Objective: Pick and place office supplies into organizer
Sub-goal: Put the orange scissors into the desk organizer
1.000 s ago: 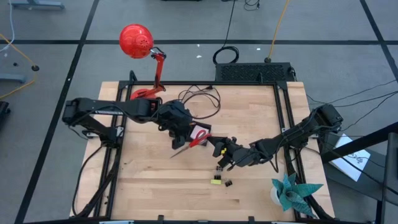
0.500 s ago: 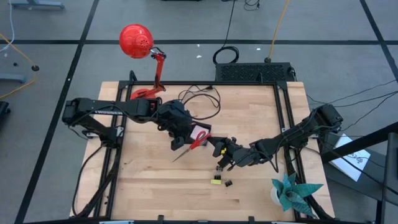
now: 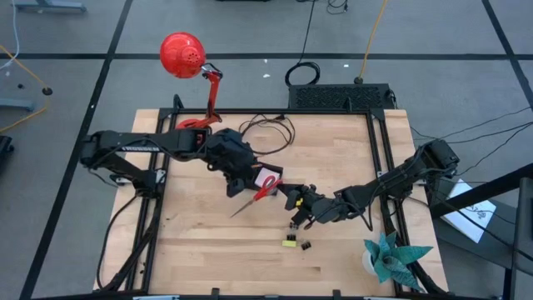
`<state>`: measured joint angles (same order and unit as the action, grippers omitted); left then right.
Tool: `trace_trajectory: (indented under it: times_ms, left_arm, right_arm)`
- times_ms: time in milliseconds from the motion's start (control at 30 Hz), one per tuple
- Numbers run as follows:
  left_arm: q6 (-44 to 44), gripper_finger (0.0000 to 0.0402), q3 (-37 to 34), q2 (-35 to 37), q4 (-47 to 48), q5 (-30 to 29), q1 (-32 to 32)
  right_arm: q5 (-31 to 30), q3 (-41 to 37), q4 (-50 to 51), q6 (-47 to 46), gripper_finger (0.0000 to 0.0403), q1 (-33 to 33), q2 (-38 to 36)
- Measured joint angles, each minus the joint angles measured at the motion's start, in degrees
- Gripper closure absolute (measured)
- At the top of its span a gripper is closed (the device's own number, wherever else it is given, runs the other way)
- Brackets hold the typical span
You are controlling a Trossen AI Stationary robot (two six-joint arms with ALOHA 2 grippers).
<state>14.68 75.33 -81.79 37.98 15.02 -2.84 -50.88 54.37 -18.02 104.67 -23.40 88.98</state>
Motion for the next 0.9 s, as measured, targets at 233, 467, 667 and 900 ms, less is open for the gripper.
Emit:
trace_trajectory:
  times_ms: [233,467,667,900]
  left_arm:
    - [0.08,0.0128,0.09,0.14,-0.41,-0.55,1.37]
    - [0.65,0.0128,0.07,-0.36,-1.16,-1.56,2.86]
    - [0.42,0.0128,0.09,-0.98,-1.45,-3.12,3.79]
    - [-0.98,0.0132,0.15,-2.57,-2.55,-5.51,3.86]
  right_arm:
    - [0.11,0.00,-0.48,0.35,0.0386,0.34,0.01]
    - [0.12,0.00,-0.61,0.75,0.0386,2.06,-0.01]
    - [0.18,0.02,-2.29,1.01,0.0386,2.78,-0.01]
    - [0.18,0.02,-3.62,1.10,0.0386,2.72,0.00]
